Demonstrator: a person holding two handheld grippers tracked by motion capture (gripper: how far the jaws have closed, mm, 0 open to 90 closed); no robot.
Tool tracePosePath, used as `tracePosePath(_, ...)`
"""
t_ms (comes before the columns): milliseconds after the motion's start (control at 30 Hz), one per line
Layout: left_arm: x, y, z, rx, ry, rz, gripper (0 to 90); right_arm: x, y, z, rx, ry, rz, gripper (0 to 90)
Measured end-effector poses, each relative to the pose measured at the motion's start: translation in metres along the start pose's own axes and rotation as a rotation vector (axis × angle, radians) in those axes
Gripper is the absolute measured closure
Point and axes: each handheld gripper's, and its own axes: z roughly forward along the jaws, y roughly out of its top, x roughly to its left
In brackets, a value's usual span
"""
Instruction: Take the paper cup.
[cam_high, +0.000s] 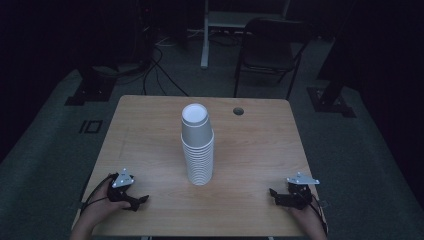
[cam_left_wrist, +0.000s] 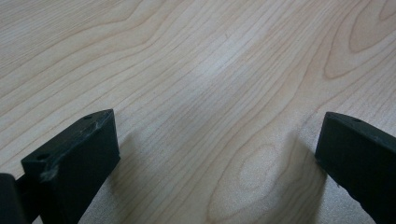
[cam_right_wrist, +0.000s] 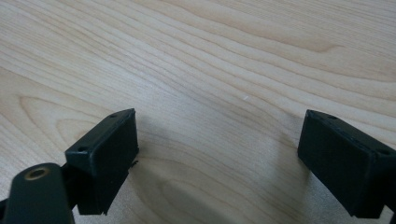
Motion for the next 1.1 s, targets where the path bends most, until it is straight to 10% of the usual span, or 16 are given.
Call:
tracePosePath(600,-0.011,0.014,-0.001,-0.062,-0.045,-0.017,0.1,0.000,0.000,0.000,0.000,0.000,0.000,11.5)
tracePosePath(1100,-0.023,0.059,-0.022,-0.187,-0.115,0.004,0.2,0.000,0.000,0.000,0.000,0.001,0.000,11.5)
